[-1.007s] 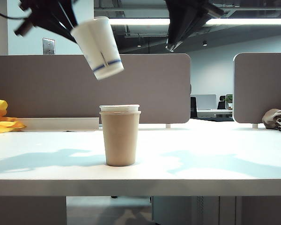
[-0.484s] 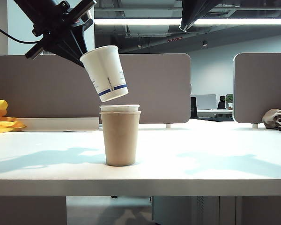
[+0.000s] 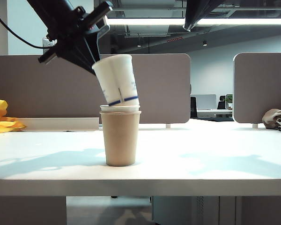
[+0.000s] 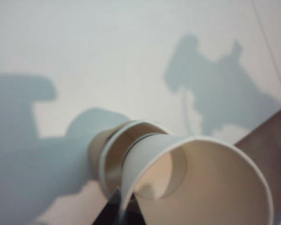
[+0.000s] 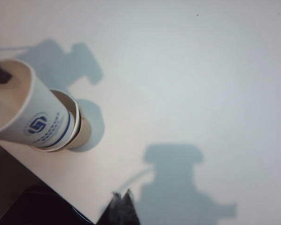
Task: Pick up all the paper cups on the table one by one and stack them together.
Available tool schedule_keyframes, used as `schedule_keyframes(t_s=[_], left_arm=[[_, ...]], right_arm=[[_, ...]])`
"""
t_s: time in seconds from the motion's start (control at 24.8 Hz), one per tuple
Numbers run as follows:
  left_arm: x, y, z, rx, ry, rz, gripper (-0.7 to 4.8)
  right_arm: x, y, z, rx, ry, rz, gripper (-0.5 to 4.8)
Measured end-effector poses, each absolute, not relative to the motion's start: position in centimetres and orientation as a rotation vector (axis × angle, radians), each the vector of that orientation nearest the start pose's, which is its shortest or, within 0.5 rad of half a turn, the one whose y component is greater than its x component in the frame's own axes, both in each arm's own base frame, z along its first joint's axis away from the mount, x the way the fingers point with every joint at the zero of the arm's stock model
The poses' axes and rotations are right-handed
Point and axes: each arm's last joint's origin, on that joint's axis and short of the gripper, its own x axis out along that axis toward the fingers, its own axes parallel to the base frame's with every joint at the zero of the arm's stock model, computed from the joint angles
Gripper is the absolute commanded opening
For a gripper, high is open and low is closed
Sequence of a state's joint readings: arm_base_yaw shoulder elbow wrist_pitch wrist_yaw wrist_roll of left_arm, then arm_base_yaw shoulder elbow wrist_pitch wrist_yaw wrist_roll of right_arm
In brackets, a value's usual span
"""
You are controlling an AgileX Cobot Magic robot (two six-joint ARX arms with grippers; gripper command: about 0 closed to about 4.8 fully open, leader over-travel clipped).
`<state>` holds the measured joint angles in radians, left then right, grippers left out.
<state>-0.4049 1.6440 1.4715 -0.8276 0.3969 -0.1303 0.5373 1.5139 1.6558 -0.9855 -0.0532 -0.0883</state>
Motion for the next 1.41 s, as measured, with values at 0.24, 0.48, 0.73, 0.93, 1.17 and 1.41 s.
schedule_keyframes(t_s=[0.24,0.48,0.73,0.93,1.17,1.41], left_arm=[[31.3,-14.3,29.6,-0.067,1.107,-0.586,-0.06],[31.4,-14.4,29.4,-0.062,1.114,-0.587,-0.05],[31.5,-15.0,28.9,-0.050,1.121,-0.593,0.35],[31.7,-15.0,28.9,-0.040,1.105,-0.575,1.00],[31.7,-15.0,28.9,-0.033,1.101,-0.580,1.11],[32.0,-15.1,29.8,-0.029,1.068,-0.589,-0.06]], right_arm=[[25.4,15.3,39.5,-0.281,0.785,0.593,-0.06],[25.3,15.2,39.5,-0.283,0.796,0.592,-0.06],[25.2,15.2,39.5,-0.284,0.801,0.592,-0.06],[25.2,15.2,39.4,-0.286,0.806,0.592,-0.06],[25.2,15.2,39.4,-0.287,0.812,0.592,-0.06],[25.2,15.2,39.4,-0.287,0.812,0.591,-0.06]])
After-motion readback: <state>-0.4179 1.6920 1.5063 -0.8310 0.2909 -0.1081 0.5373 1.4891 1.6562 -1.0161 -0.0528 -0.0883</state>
